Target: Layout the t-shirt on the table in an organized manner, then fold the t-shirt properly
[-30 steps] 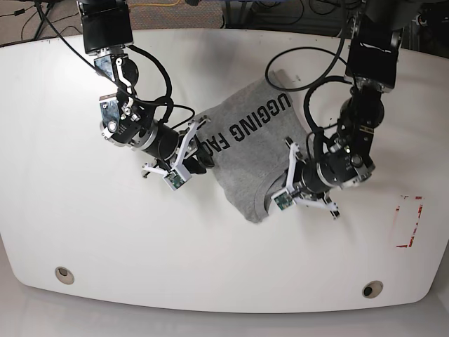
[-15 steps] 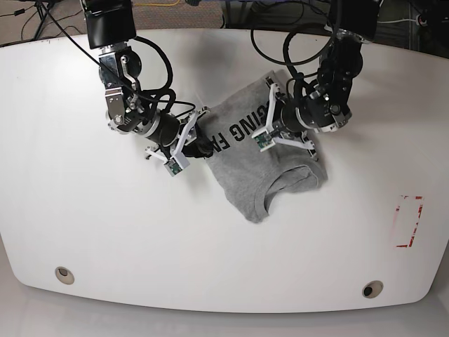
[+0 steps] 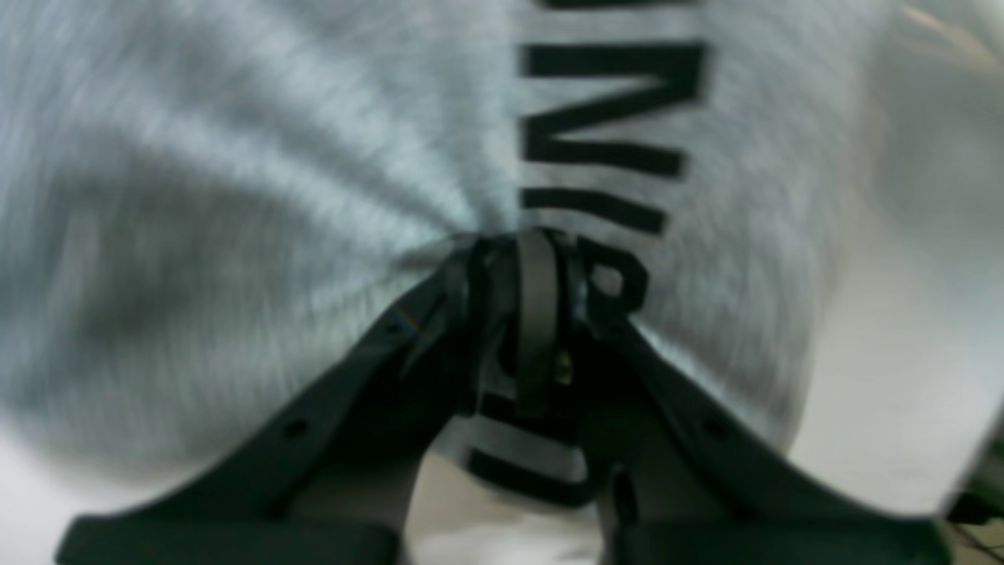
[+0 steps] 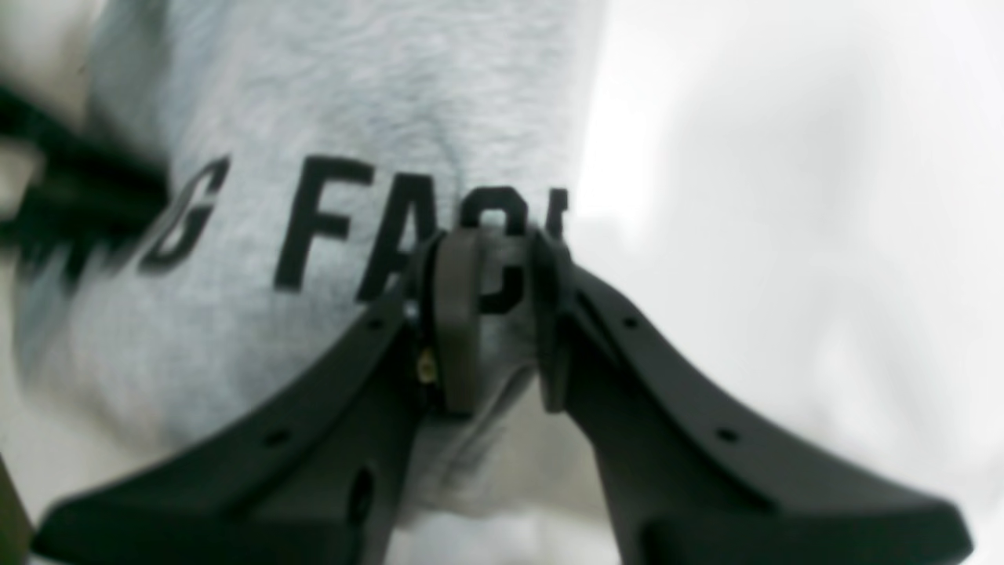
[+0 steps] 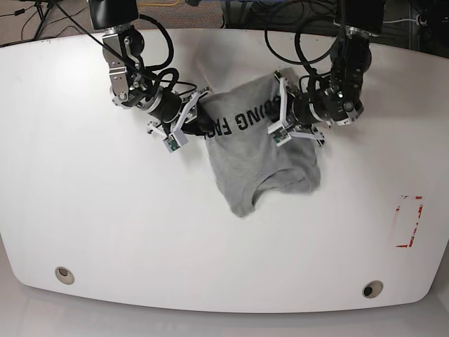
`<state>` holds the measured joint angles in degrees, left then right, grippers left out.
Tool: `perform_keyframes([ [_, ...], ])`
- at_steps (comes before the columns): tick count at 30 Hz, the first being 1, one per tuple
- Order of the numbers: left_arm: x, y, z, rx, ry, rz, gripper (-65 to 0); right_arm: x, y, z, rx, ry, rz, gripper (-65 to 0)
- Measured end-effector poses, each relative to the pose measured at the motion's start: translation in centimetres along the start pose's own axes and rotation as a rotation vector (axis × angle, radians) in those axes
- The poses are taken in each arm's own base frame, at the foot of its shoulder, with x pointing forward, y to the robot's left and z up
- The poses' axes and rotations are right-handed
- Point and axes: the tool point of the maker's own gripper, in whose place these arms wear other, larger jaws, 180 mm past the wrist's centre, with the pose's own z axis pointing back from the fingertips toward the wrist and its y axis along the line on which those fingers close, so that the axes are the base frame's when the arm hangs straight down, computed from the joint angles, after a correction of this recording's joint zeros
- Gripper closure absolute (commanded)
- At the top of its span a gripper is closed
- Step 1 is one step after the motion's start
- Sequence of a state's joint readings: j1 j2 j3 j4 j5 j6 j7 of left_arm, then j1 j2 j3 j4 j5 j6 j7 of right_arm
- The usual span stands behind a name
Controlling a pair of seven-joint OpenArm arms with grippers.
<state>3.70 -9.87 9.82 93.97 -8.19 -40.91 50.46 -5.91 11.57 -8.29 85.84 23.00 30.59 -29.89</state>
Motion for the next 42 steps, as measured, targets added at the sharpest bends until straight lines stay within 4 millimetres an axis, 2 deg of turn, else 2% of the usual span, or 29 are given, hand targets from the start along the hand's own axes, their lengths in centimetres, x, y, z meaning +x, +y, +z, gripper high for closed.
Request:
perform_keyframes([
  [5,-0.9,4.0,1.0,0.091,0.053,-0.008,-5.6,-0.4,2.8,-0.7,0.047,-0.005,-0.030,-10.9],
  [9,-1.7,5.7,1.8,0.134,0.089,-0.011,-5.6,-0.3,4.2,-1.2,0.075,-0.012,-0.046,-10.9],
  [15,-1.6,6.5,2.3,0.152,0.090,-0.010,-5.6,0.3,3.6,-1.0,0.057,-0.018,-0.032,-10.9],
  [18,-1.1,7.0,3.2,0.182,0.075,-0.019,-5.6,1.3,3.2,-0.6,0.049,-0.031,0.003,-10.9],
  [22,0.8,7.6,5.1,0.242,0.032,-0.061,-5.6,3.2,2.4,0.6,0.035,-0.059,0.074,-10.9],
  [27,2.8,7.1,6.4,0.271,-0.026,-0.090,-5.6,4.4,1.1,1.9,0.003,-0.038,0.153,-10.9],
  [34,8.8,5.5,6.7,0.291,-0.290,0.006,-5.8,5.8,0.5,2.9,-0.013,-0.061,0.201,-10.9],
  [36,10.9,5.0,6.4,0.291,-0.403,0.062,-5.8,6.2,-0.7,3.7,-0.047,-0.081,0.183,-10.9],
  [38,12.2,4.9,6.1,0.297,-0.482,0.103,-5.8,6.5,-2.1,4.4,-0.091,-0.092,0.164,-10.9],
  [42,13.0,5.8,5.0,0.361,-0.580,0.216,-6.1,7.1,-5.0,5.9,-0.183,-0.119,0.127,-10.9],
])
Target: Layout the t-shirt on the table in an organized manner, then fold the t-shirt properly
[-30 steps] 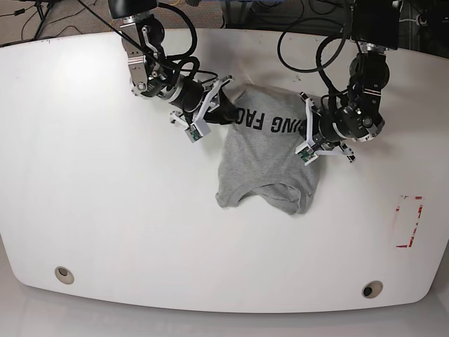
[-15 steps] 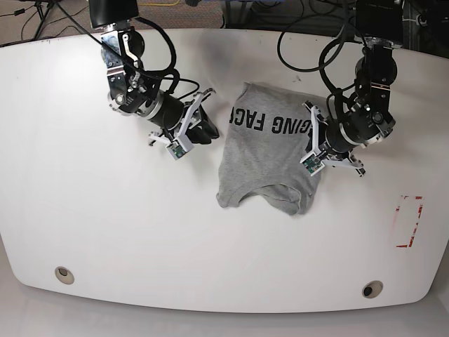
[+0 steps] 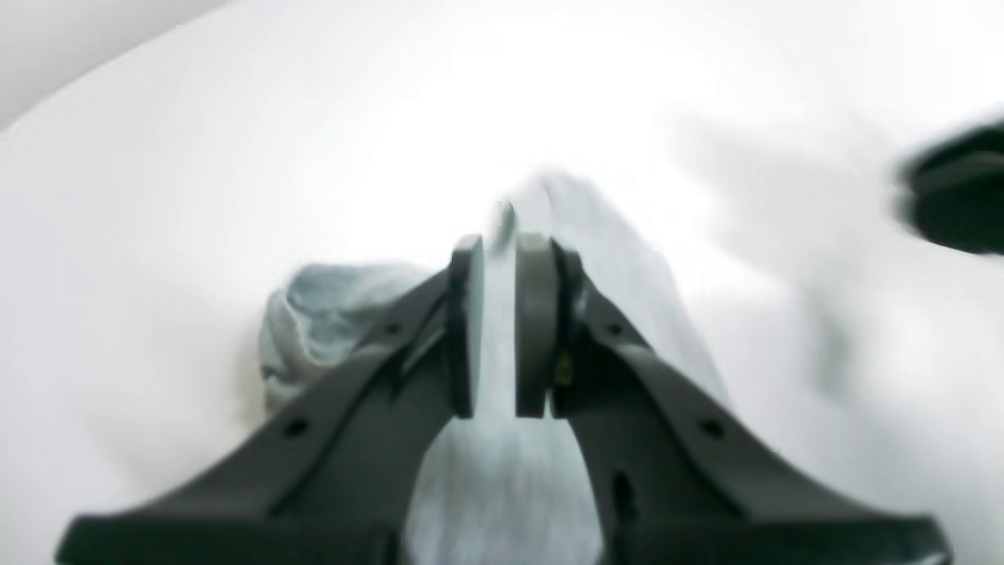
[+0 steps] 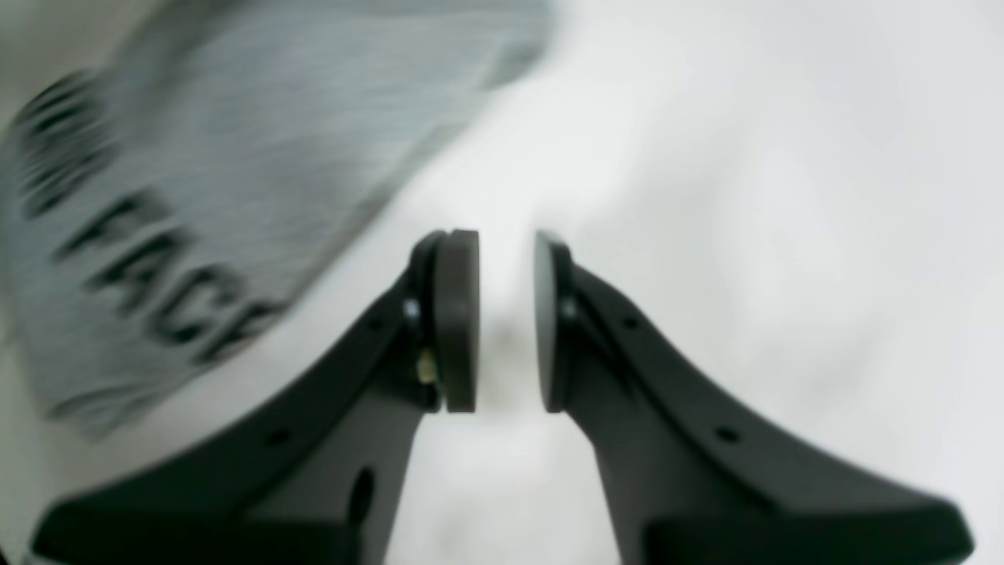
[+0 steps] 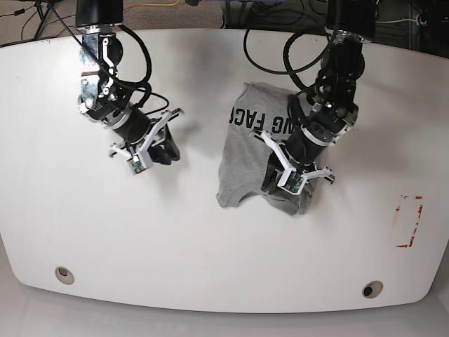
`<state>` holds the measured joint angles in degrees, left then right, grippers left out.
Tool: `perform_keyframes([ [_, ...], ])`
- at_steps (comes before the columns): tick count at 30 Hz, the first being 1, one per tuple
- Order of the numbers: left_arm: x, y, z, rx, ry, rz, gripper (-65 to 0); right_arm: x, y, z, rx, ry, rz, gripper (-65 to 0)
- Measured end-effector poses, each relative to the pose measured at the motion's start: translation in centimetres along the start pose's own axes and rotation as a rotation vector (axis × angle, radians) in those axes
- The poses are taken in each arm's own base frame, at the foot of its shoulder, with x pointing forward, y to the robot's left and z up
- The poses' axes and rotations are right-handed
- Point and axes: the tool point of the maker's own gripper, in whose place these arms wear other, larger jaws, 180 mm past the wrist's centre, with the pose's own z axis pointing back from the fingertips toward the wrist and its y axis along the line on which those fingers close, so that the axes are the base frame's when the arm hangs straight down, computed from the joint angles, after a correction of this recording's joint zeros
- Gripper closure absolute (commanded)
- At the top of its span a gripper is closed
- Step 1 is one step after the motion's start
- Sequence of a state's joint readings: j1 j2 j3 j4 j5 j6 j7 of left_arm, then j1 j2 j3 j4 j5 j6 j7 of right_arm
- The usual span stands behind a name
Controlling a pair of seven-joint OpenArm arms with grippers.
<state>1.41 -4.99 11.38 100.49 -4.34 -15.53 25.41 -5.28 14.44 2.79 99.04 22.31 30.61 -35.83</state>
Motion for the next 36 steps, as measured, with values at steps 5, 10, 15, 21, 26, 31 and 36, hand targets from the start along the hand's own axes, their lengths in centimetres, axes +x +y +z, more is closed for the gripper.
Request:
perform_keyframes([
  [5,-2.3,-0.5,-2.3,0.097,-0.032,0.009,-6.1,0.3,-1.8,0.9,-0.049,-0.025,-0.027,-10.9],
  [10,-6.1,-2.7,-4.0,0.104,0.017,-0.027,-6.1,-0.3,-2.7,1.6,-0.075,-0.018,-0.041,-10.9],
  [15,-9.7,-4.6,-4.8,0.072,0.071,-0.110,-6.1,-0.5,-2.8,1.7,-0.080,-0.013,-0.043,-10.9],
  [21,-11.2,-3.8,-5.1,0.077,0.046,-0.131,-5.8,-1.6,-2.6,2.2,-0.079,0.003,-0.059,-10.9],
  [26,-12.1,-0.8,-4.1,0.081,0.034,-0.180,-5.7,-1.7,-4.2,3.1,-0.130,0.000,-0.076,-10.9],
  [31,-14.1,4.2,-1.1,0.133,0.061,-0.247,-5.7,-1.4,-4.1,3.1,-0.126,-0.013,-0.072,-10.9],
  [36,-15.8,9.0,2.3,0.174,0.099,-0.273,-5.6,-2.1,-3.6,3.3,-0.118,0.002,-0.075,-10.9],
])
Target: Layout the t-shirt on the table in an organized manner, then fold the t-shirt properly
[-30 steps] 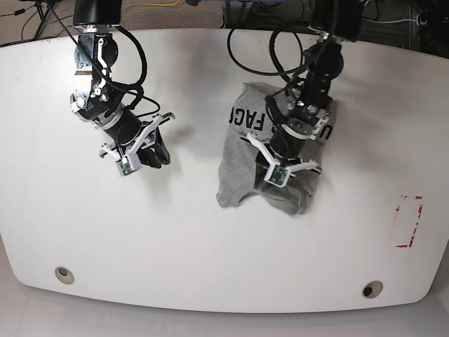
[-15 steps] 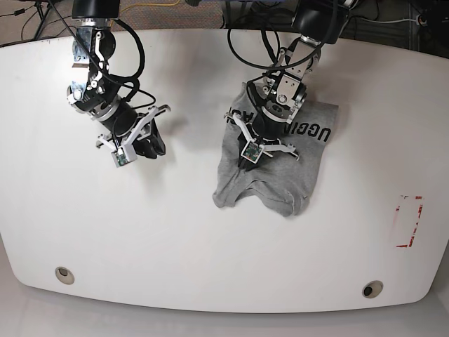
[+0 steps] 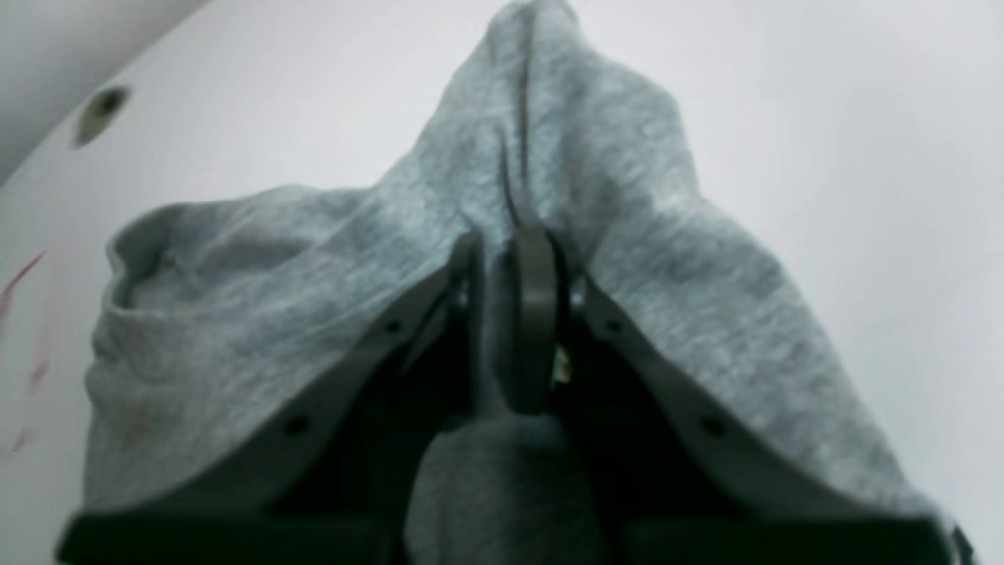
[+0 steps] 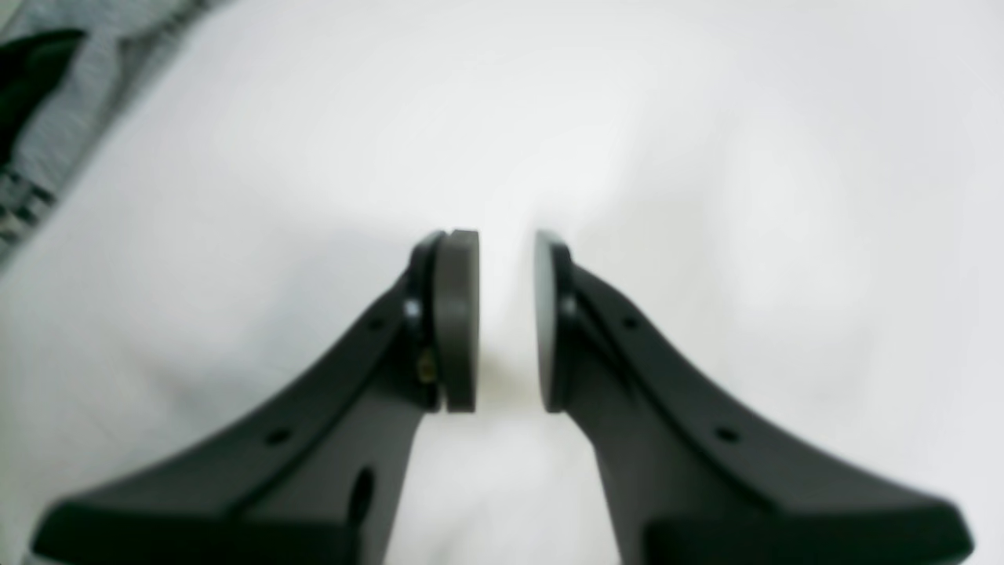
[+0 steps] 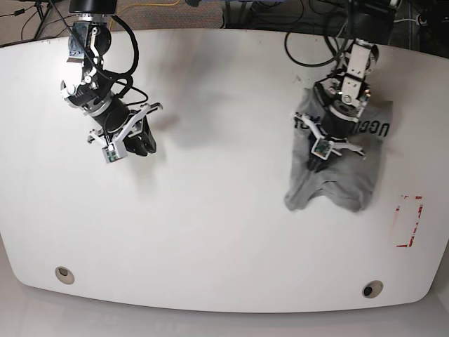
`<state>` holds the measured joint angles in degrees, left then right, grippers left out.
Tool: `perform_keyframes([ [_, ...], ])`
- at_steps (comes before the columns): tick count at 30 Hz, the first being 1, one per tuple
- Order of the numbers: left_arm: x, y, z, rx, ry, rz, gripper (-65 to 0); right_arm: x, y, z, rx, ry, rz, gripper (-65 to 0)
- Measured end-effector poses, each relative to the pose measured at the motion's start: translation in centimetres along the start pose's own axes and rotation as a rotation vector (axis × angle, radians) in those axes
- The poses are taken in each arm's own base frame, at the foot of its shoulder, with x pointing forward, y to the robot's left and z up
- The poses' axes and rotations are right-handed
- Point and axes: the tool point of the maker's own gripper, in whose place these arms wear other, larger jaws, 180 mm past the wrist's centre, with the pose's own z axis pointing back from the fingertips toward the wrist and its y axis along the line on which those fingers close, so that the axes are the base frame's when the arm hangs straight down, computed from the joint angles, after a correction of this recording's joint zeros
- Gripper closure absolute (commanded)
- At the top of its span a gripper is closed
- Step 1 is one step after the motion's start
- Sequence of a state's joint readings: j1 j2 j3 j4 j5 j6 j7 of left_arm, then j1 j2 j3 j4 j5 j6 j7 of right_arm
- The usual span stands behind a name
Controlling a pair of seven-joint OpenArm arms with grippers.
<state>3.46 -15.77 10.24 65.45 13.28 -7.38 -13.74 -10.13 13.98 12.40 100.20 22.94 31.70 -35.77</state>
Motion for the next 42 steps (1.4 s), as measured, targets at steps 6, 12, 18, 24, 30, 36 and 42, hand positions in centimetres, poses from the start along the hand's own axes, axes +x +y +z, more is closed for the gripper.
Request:
perform_keyframes([
  [6,-2.8,3.8,2.8,0.007,0.042,0.040,-5.6,0.5,0.2,0.1,-0.001,-0.013,0.009,-10.9],
  [12,-5.0,6.4,5.4,0.000,0.081,0.051,-5.6,0.2,0.5,0.1,0.005,-0.008,0.002,-10.9],
  [18,-6.6,9.1,7.2,0.015,0.135,0.024,-5.6,-0.4,0.6,0.2,0.007,0.009,-0.002,-10.9],
  [24,-8.2,12.1,8.6,0.035,0.221,-0.034,-5.6,-0.3,0.9,0.5,0.010,-0.003,0.004,-10.9],
  [30,-9.3,14.3,9.7,0.042,0.295,-0.100,-5.6,-1.0,1.2,0.9,0.014,0.019,0.004,-10.9],
  [36,-10.3,16.0,10.8,0.049,0.358,-0.146,-5.6,-0.6,1.2,0.9,0.014,0.010,0.009,-10.9],
  [42,-11.3,17.8,12.1,0.060,0.396,-0.151,-5.6,-0.8,1.3,0.9,0.015,0.013,0.008,-10.9],
])
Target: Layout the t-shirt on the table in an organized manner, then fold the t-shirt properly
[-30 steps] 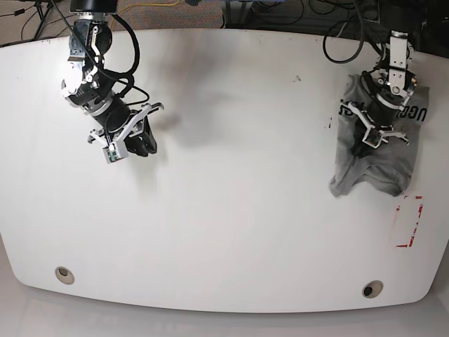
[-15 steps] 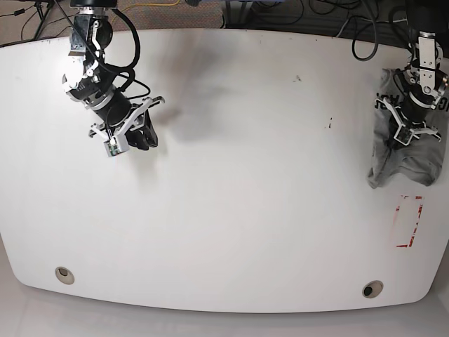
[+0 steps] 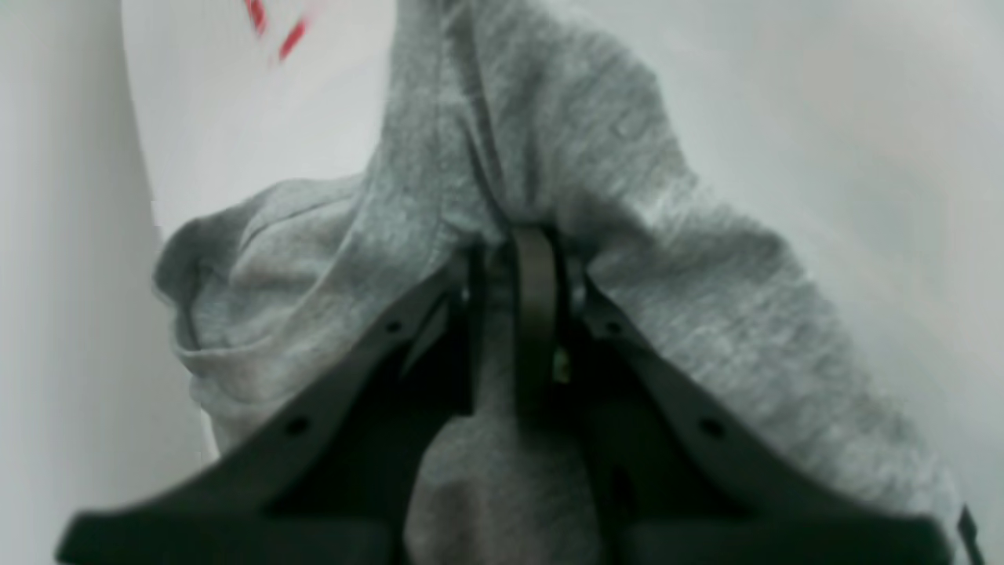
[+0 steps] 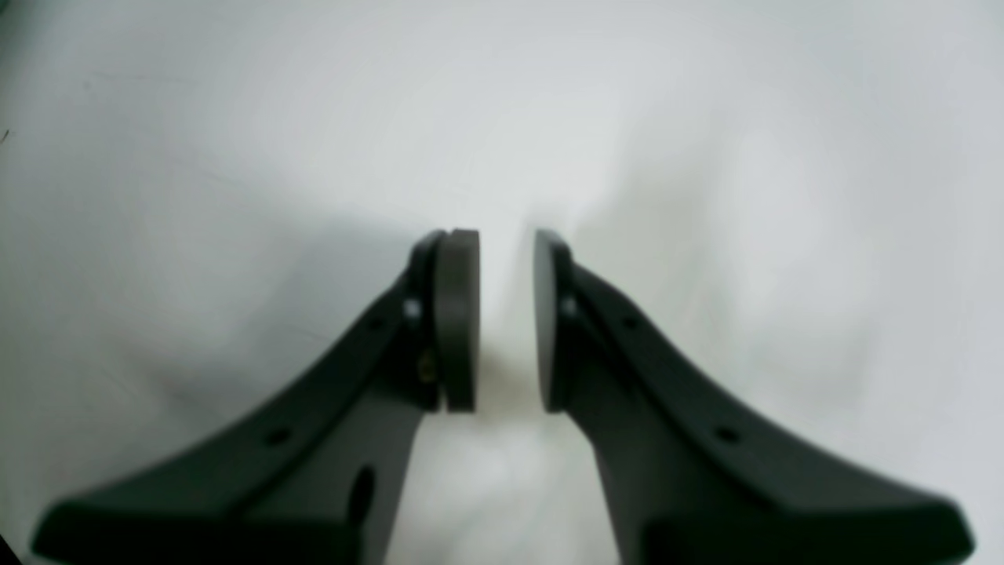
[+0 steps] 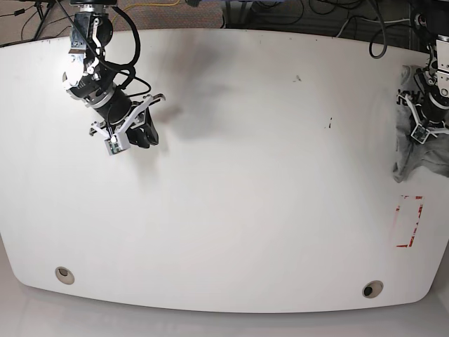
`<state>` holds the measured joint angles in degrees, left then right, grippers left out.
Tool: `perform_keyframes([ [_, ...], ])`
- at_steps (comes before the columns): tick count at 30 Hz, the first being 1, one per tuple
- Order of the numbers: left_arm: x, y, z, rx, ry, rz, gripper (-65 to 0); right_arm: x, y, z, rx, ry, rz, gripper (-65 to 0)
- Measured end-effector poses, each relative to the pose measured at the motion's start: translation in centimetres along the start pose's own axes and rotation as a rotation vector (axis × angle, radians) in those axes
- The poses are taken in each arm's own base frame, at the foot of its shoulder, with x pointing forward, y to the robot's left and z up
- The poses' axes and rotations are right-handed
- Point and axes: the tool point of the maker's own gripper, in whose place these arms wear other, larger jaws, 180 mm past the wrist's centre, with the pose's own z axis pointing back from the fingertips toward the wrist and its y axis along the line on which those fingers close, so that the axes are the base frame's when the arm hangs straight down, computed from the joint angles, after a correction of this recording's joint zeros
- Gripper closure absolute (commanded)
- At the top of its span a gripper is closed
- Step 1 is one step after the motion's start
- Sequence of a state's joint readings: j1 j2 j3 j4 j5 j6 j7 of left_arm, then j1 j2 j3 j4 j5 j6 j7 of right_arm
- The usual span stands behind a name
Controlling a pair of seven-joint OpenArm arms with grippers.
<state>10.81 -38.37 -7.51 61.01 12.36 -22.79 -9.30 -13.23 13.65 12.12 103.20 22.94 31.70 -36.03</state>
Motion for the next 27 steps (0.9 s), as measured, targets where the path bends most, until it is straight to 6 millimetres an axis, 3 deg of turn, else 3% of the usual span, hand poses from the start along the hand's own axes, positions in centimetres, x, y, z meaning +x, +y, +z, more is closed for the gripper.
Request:
perform_keyframes([
  [6,-1.3,1.9,1.0,0.003,0.028,0.047,-5.6,0.0,0.0,0.0,0.000,0.000,0.000,-10.9],
  [9,-0.9,2.6,1.2,0.009,0.045,0.031,-5.6,0.0,0.0,0.0,-0.001,0.001,0.000,-10.9],
  [11,0.4,2.9,1.2,0.015,0.021,0.014,-5.6,0.0,0.0,0.0,-0.002,-0.001,-0.001,-10.9],
  [17,6.7,3.6,1.2,0.050,-0.164,0.019,-5.6,0.2,-0.3,0.1,-0.011,-0.010,0.000,-10.9],
  [20,8.2,4.0,1.4,0.099,-0.217,0.068,-5.6,0.8,-0.5,0.2,-0.027,-0.055,0.007,-10.9],
  [24,10.1,2.0,1.4,0.114,-0.264,0.127,-5.6,0.6,-0.7,0.8,-0.064,-0.099,0.069,-10.9],
  [27,13.3,-0.8,1.7,0.083,-0.352,0.159,-5.6,-0.4,-0.4,1.0,-0.098,-0.103,0.122,-10.9],
])
